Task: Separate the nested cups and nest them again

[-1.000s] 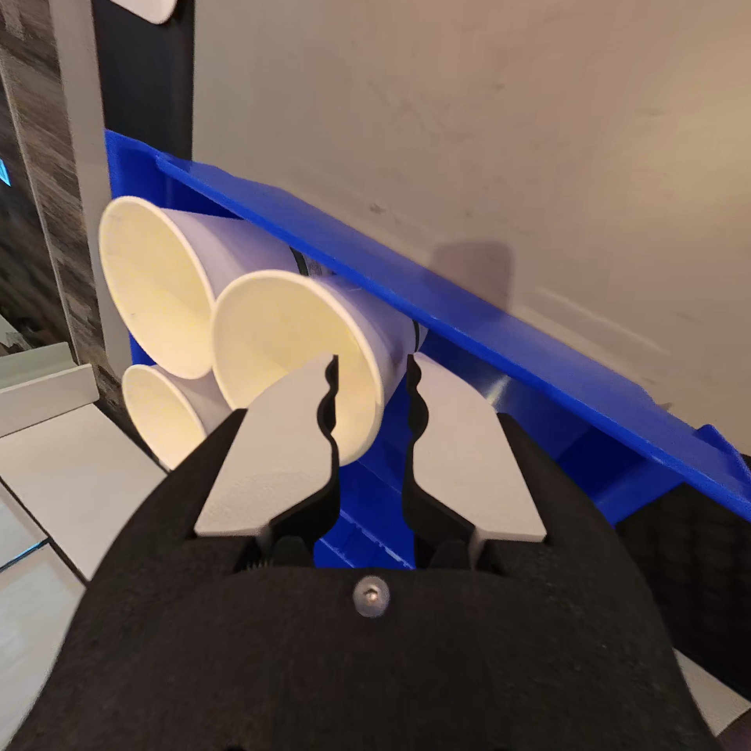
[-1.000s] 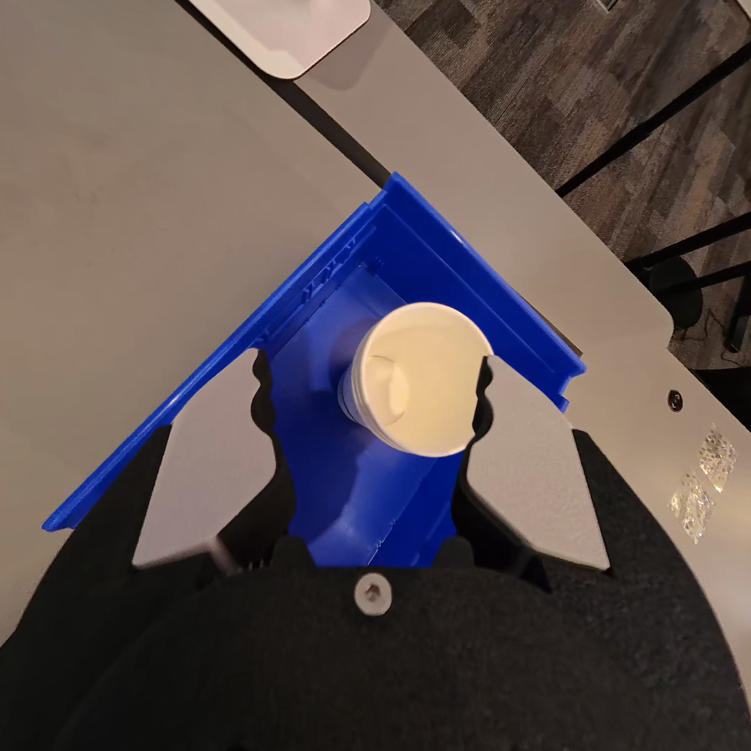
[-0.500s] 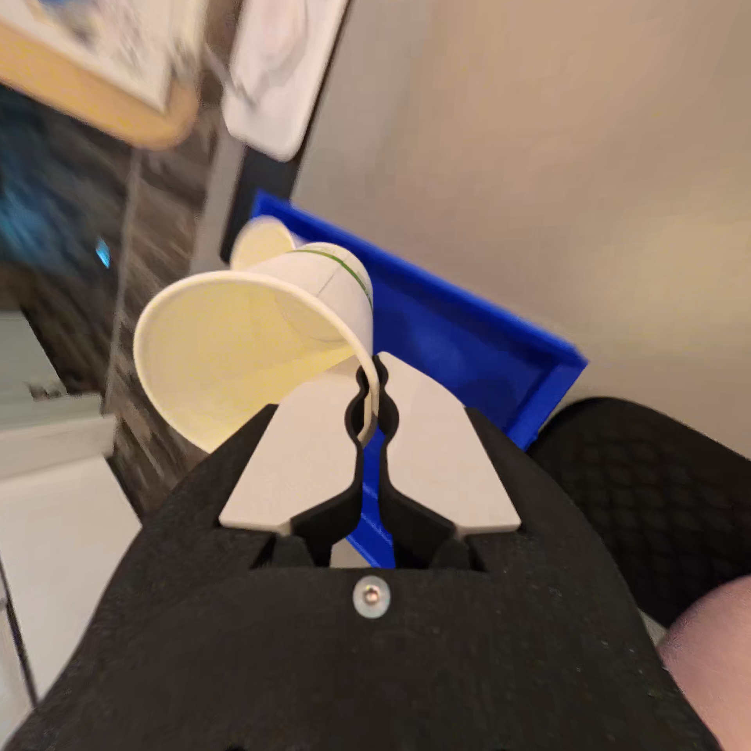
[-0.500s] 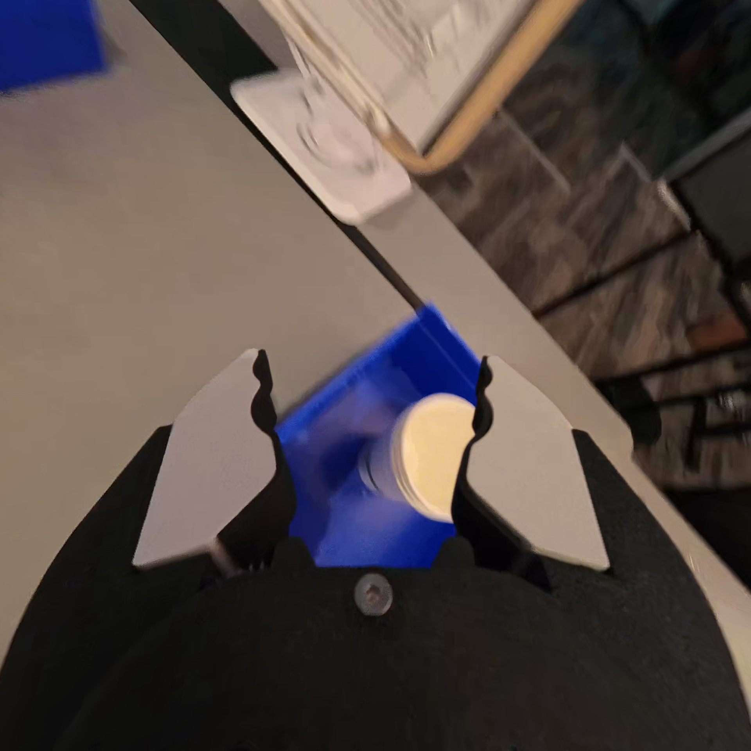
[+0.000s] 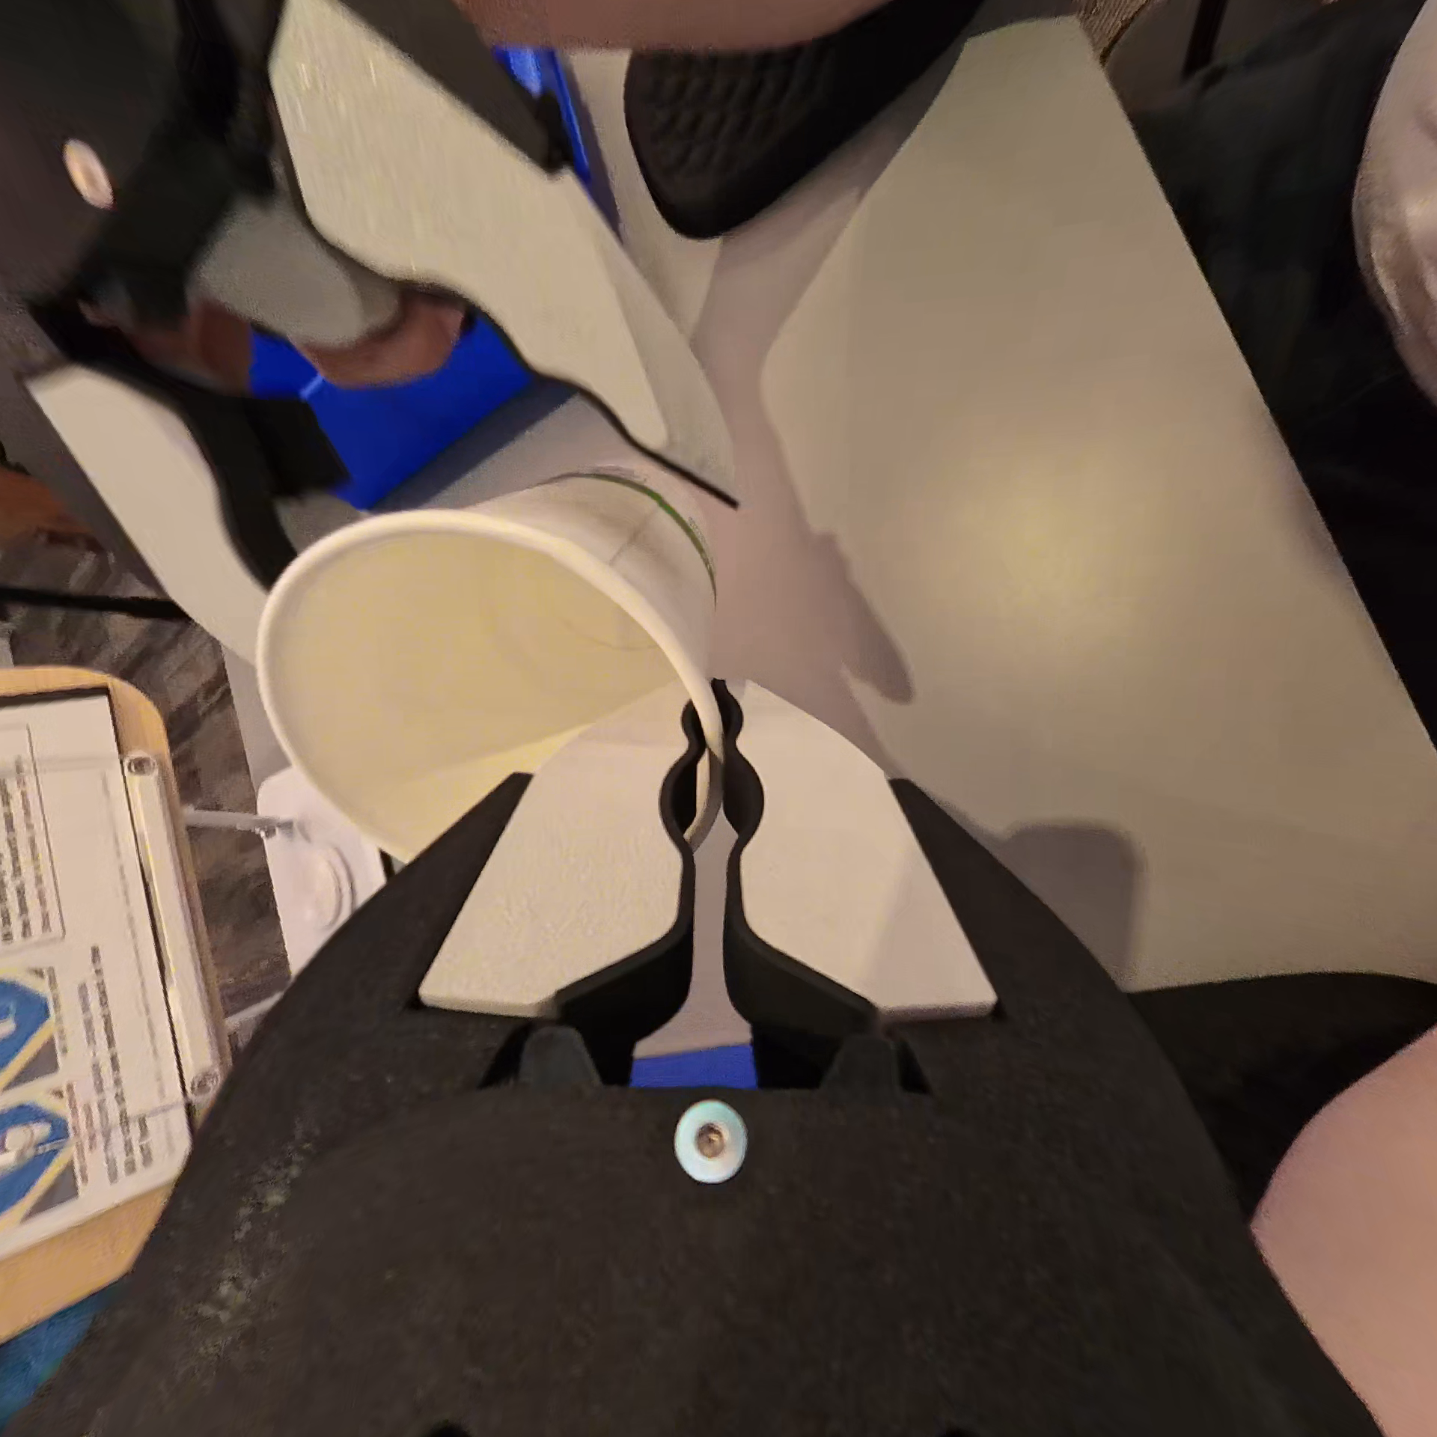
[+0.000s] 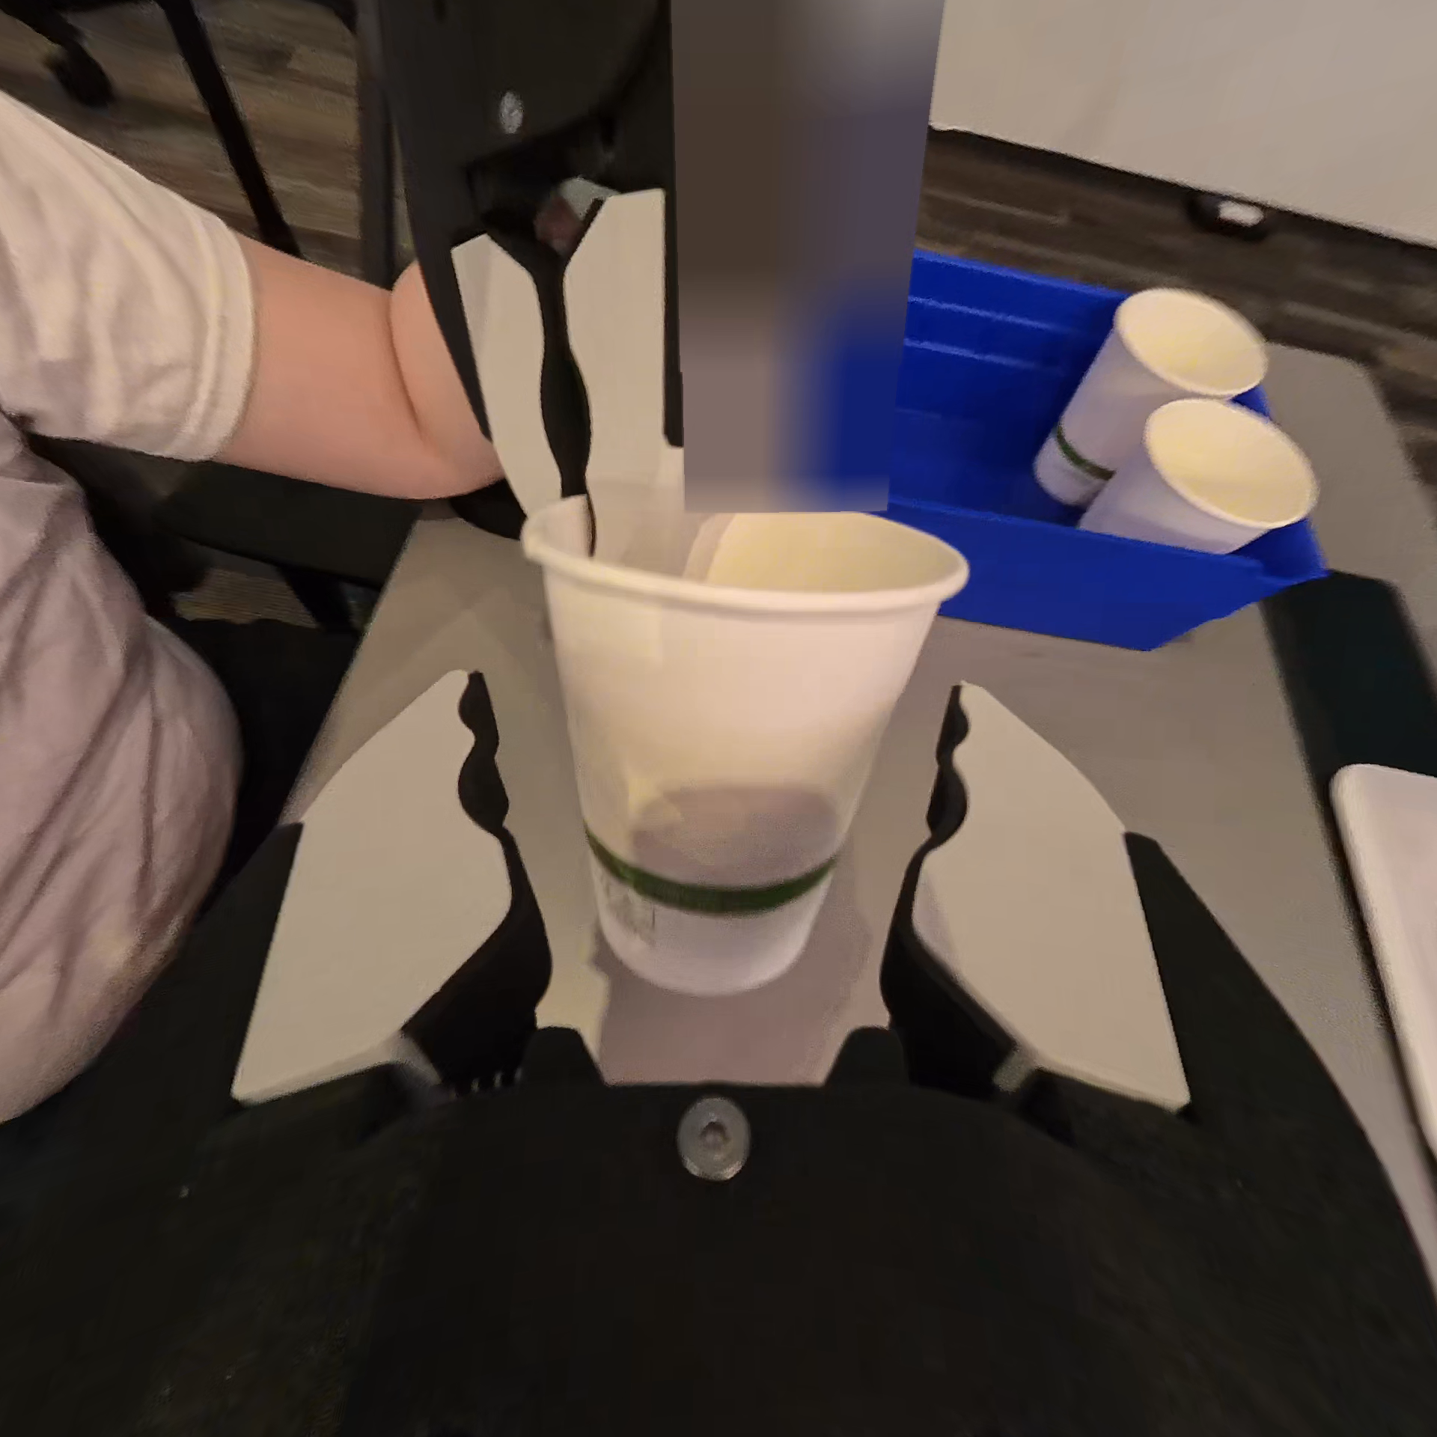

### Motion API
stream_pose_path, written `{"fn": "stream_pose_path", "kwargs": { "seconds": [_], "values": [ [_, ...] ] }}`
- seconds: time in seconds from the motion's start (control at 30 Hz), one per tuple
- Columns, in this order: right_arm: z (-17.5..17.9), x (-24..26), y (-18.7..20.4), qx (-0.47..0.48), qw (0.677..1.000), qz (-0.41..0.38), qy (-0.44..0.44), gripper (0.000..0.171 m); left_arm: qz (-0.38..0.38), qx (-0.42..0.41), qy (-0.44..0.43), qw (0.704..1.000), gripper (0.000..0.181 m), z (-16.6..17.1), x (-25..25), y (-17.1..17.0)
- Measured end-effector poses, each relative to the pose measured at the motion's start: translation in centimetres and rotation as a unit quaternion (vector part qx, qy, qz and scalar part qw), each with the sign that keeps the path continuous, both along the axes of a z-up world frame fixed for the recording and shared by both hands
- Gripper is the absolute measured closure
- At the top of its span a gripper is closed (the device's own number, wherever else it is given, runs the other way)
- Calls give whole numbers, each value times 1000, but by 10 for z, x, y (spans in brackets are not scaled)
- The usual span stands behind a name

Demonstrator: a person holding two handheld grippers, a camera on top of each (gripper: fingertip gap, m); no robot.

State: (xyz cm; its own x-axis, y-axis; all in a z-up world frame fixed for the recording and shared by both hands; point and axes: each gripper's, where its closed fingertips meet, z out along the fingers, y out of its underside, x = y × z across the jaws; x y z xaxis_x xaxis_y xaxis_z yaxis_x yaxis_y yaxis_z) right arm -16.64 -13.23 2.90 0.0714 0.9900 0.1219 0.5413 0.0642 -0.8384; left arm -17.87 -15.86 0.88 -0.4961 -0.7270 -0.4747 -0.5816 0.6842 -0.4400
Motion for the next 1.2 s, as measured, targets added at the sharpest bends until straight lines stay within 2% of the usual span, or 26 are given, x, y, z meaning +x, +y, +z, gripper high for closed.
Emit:
{"fn": "stream_pose_path", "kwargs": {
  "seconds": [0.1,0.17,0.37,0.53,0.63,0.73,0.8,0.87,0.93,0.97,1.03,1.1,1.2],
  "values": [
    [-10,-5,-1,-54,998,12,3,68,-5,5,11,1000,181,-6,5,-2],
    [-15,-5,0,-66,998,15,-5,79,-4,11,15,1000,181,-8,6,-1],
    [-23,-2,0,-74,997,25,-20,80,0,8,20,1000,180,-11,7,-1],
    [-25,1,3,-67,997,26,-28,81,41,14,-36,998,141,11,8,11],
    [-16,16,15,-76,997,-2,-16,81,76,27,-97,992,134,39,-6,23],
    [14,67,42,-38,995,-86,14,81,107,38,-150,982,135,63,-26,32],
    [52,126,74,19,975,-206,78,81,120,48,-165,978,138,71,-36,36],
    [89,204,103,94,919,-345,167,81,125,52,-167,977,139,72,-40,37],
    [104,281,116,145,851,-451,226,81,123,55,-162,978,139,70,-39,36],
    [103,312,119,161,825,-483,243,81,122,56,-156,979,139,68,-37,36],
    [85,355,126,156,799,-521,257,81,119,59,-140,981,139,61,-33,35],
    [61,376,132,126,797,-532,258,81,118,61,-123,983,139,54,-29,35],
    [38,381,139,91,810,-510,275,81,120,62,-103,985,139,46,-25,37]
  ]
}}
